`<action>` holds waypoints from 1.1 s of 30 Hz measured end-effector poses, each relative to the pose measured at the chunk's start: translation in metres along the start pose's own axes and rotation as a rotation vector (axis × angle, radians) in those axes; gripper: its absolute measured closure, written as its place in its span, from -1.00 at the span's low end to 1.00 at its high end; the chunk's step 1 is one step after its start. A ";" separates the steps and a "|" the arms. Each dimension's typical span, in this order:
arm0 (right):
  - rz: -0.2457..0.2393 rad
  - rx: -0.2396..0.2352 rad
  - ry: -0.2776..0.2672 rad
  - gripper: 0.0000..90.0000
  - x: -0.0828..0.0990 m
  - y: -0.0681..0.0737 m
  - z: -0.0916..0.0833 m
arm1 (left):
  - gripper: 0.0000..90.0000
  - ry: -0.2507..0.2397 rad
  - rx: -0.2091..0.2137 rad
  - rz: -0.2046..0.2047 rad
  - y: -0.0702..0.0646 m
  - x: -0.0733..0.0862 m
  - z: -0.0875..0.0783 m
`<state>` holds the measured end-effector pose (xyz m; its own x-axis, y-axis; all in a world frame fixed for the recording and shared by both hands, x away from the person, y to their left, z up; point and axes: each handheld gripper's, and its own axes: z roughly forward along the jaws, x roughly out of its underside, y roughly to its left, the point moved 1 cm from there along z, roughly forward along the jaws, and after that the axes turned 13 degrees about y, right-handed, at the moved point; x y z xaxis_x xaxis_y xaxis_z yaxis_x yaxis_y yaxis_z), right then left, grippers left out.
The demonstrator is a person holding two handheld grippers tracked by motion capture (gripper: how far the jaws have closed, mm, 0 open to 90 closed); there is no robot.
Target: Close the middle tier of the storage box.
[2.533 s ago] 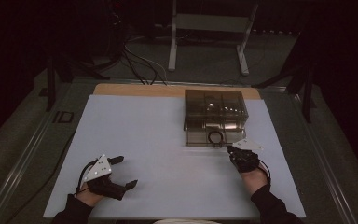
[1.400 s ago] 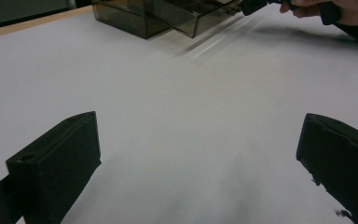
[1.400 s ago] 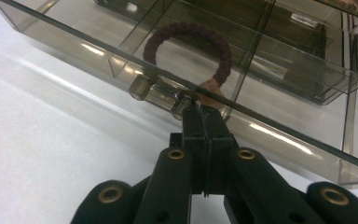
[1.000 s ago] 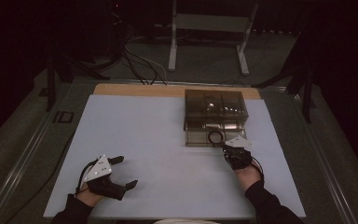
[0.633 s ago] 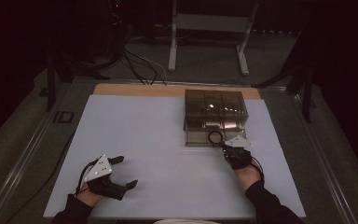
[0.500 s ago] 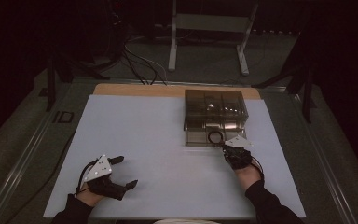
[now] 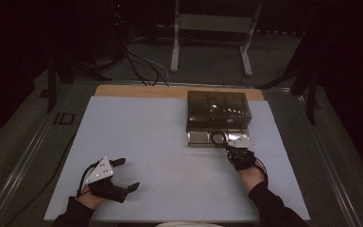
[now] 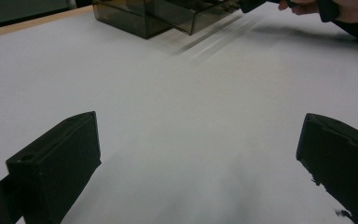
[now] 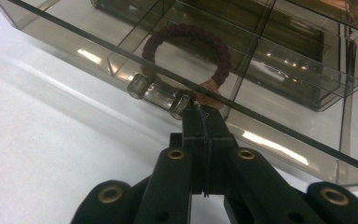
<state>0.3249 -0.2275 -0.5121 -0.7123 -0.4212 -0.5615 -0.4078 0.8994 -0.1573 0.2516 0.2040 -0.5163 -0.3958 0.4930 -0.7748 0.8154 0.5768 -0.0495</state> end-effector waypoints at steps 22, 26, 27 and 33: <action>0.012 0.007 -0.004 1.00 -0.007 -0.005 0.004 | -0.98 0.001 0.002 0.000 0.000 0.000 0.000; 0.016 0.007 -0.007 1.00 -0.008 -0.007 0.004 | -0.98 0.002 0.001 0.000 0.000 0.000 0.000; 0.016 0.007 -0.007 1.00 -0.008 -0.007 0.004 | -0.98 0.001 0.001 0.000 0.000 0.000 0.000; 0.020 0.006 -0.006 1.00 -0.011 -0.009 0.004 | -0.98 0.002 0.002 0.000 0.000 0.000 0.000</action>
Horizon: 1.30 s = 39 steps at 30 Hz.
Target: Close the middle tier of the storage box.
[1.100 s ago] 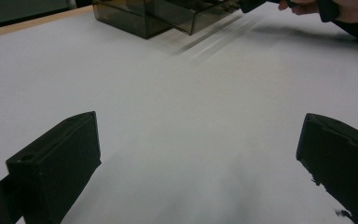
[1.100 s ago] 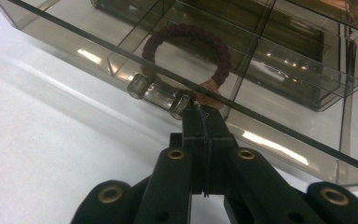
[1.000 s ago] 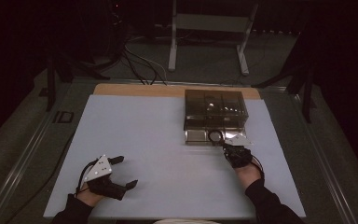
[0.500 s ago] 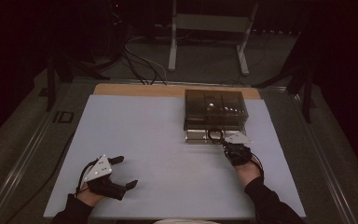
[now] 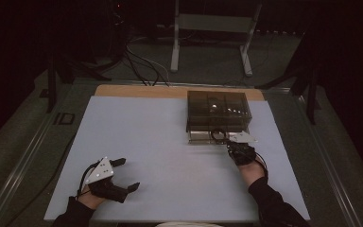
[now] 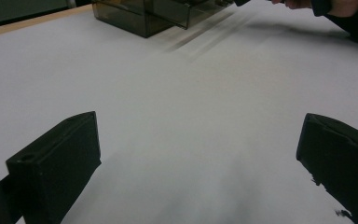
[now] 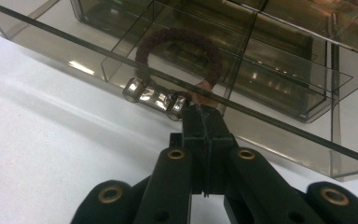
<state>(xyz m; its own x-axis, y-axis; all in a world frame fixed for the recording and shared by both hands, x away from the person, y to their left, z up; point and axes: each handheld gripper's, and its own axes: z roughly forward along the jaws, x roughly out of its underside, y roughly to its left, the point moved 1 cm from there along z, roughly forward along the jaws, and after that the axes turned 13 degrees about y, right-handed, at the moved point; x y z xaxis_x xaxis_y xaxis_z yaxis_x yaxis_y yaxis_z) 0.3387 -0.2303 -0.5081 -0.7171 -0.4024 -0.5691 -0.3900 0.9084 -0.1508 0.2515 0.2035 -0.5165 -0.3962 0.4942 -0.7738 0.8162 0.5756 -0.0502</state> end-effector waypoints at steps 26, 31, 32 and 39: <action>0.019 0.013 -0.014 1.00 -0.014 -0.006 0.004 | -0.98 -0.001 0.001 -0.001 0.000 0.000 0.000; 0.026 0.010 -0.013 1.00 -0.017 -0.006 0.007 | -0.98 0.001 0.001 0.000 0.000 0.000 0.000; 0.025 0.012 -0.014 1.00 -0.017 -0.006 0.007 | -0.98 0.001 0.001 0.000 0.000 0.000 0.000; 0.029 0.005 -0.011 1.00 -0.021 -0.006 0.010 | -0.98 0.001 0.002 -0.001 0.000 0.000 0.000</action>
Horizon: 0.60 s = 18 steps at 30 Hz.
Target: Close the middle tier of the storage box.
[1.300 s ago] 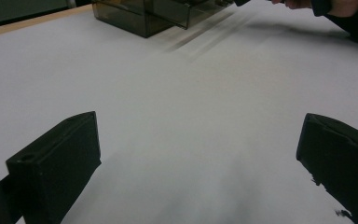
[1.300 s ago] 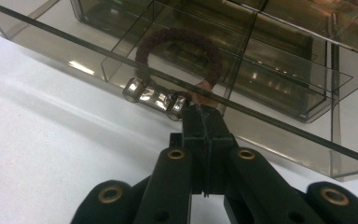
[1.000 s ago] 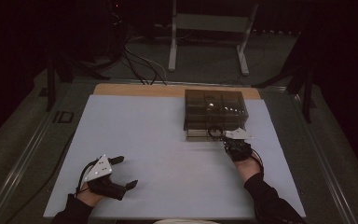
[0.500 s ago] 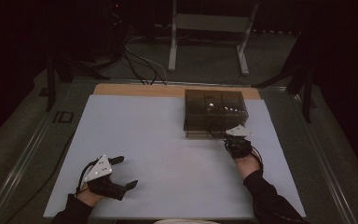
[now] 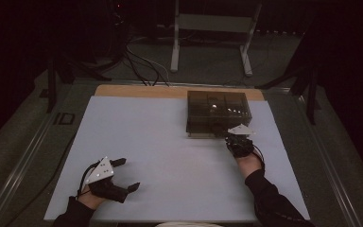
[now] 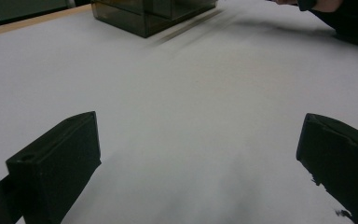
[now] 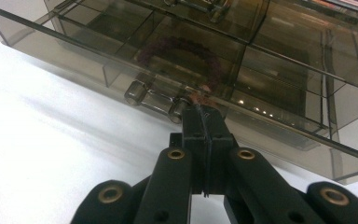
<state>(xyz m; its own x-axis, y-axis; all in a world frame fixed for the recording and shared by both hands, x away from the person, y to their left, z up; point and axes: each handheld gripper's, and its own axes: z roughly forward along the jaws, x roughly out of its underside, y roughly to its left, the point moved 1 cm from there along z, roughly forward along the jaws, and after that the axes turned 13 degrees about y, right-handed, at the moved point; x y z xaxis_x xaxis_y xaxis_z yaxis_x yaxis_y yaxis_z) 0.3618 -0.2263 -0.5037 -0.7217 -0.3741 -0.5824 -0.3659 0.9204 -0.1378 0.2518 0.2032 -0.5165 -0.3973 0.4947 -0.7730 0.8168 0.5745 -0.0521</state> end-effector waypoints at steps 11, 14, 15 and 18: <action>0.008 -0.003 0.002 1.00 -0.006 -0.002 0.006 | -0.98 0.000 0.000 0.000 0.000 0.000 0.000; 0.013 -0.011 -0.004 1.00 -0.007 -0.002 0.007 | -0.98 0.001 0.000 0.001 0.000 0.000 0.000; 0.013 -0.010 -0.005 1.00 -0.007 -0.002 0.008 | -0.98 0.001 0.000 0.000 0.000 0.000 0.000; 0.013 -0.007 -0.005 1.00 -0.010 -0.002 0.009 | -0.98 0.001 0.000 0.000 0.000 0.000 0.000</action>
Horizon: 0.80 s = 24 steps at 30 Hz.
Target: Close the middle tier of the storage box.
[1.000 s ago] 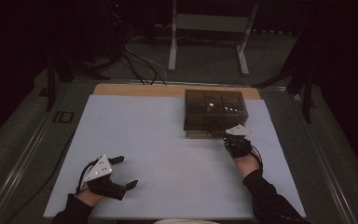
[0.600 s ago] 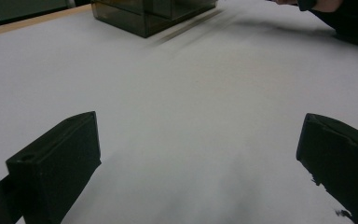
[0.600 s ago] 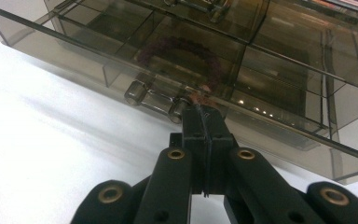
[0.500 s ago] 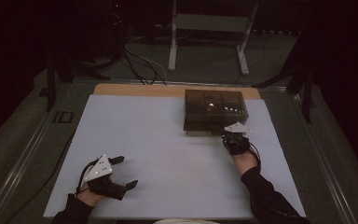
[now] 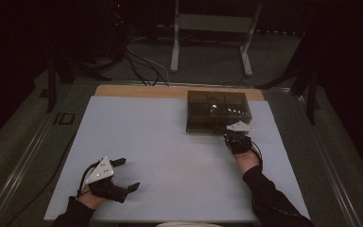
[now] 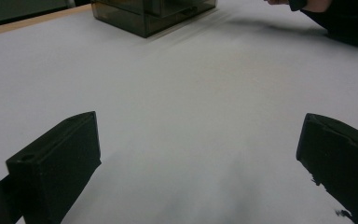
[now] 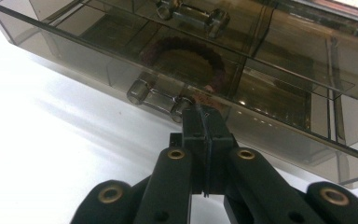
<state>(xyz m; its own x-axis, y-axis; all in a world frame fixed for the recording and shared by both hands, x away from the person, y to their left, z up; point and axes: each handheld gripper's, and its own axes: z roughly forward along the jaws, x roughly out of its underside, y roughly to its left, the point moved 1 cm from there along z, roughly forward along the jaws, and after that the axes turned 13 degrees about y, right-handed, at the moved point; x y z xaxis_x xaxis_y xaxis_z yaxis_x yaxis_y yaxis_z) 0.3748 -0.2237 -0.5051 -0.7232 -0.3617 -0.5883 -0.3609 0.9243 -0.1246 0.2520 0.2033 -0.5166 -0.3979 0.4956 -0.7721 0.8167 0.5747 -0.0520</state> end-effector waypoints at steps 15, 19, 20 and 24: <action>0.005 0.010 0.002 1.00 -0.008 -0.002 0.007 | -0.98 0.002 0.001 0.003 0.000 0.000 0.000; 0.011 0.011 0.002 1.00 -0.010 -0.002 0.009 | -0.98 0.002 0.000 0.004 0.000 0.000 0.000; 0.011 0.012 0.003 1.00 -0.010 -0.003 0.009 | -0.98 0.002 0.000 0.004 0.000 0.000 0.000; 0.013 0.015 0.002 1.00 -0.013 -0.003 0.011 | -0.98 0.003 0.001 0.003 -0.001 0.000 0.000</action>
<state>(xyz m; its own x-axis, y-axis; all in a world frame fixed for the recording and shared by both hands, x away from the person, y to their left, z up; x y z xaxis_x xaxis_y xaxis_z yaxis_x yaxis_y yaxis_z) 0.3917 -0.2210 -0.5061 -0.7293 -0.3494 -0.5883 -0.3419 0.9308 -0.1290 0.2517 0.2027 -0.5167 -0.3964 0.4991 -0.7705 0.8184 0.5724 -0.0502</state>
